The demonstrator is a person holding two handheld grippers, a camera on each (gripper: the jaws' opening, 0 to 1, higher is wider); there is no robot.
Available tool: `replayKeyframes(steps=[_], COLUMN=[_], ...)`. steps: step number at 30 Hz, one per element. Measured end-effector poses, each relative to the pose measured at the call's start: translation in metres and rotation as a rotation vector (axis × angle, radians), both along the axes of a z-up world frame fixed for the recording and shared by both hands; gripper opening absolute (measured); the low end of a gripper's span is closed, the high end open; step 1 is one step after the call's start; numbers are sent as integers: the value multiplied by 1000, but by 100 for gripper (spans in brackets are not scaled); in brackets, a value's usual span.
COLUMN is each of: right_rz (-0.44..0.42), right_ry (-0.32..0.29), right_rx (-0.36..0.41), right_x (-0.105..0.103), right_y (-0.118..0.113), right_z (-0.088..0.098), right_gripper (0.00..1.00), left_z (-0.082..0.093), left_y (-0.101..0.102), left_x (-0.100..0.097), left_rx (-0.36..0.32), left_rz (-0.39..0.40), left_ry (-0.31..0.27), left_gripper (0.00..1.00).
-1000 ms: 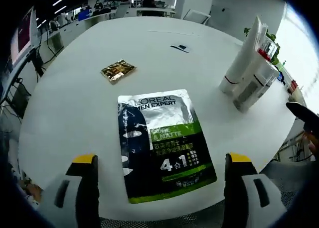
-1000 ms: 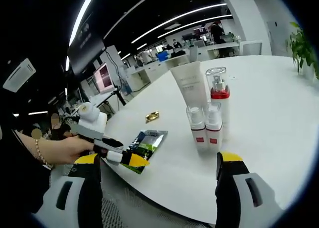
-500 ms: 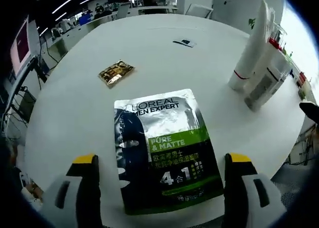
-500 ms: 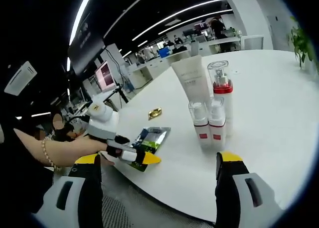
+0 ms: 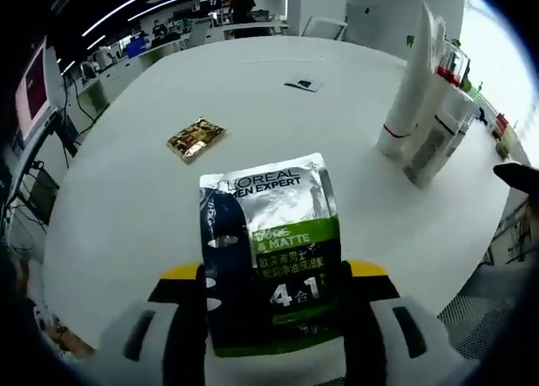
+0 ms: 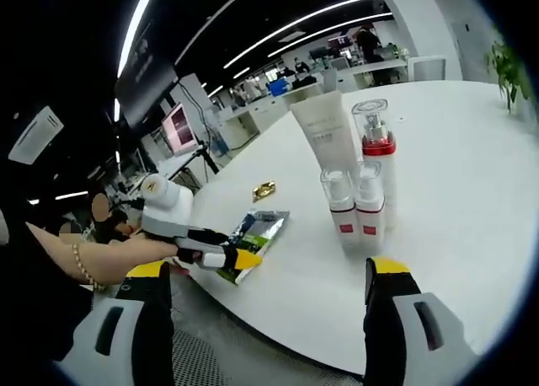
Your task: Arrange the skincare products in the storage area until every visible bottle or jar stands upright without overlapping.
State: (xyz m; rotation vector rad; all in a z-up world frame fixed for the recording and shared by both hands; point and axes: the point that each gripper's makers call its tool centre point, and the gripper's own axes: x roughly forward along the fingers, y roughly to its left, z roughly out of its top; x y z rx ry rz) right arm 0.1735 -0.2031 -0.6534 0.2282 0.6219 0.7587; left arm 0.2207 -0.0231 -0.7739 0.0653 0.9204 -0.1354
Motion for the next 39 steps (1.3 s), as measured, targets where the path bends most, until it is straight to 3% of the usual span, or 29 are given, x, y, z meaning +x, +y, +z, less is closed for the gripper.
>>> replayKeyframes(steps=[2,3,5,16,21,22,29,36,39], right_rz=[1,0,1,12,20,22,46,65,58], right_ry=[1,0,-1,6,10,13,29,66,87], right_rx=[0,0,0,2,50,54,69,206,256], right_x=[0,0,0,-2,-4,-4,-4,-11,-13], right_y=[0,0,0,3,9,10,21,47,60], right_z=[0,0,1,0,8,9,10,23,24], right_gripper=[95,95,95,93,89,88,88,82,81], left_z=[3,3,5,8,13,16,42,75,98], left_y=[-1,-3,-3,-8,-16,-21,-25,-27,-34], left_x=[3,1,-1,3,-2,-3,-5,-11,-18], left_rx=[10,-4,11,-41,-58,-91,-140,-238,-298], left_rz=[-38,-50,-52,-75,-109,-112,-144,-171,-181], left_ry=[-30,-28,-38,-67,-65,-64,-89,-143,-178], left_gripper=[39,22,13,7,6,6,5,4,4])
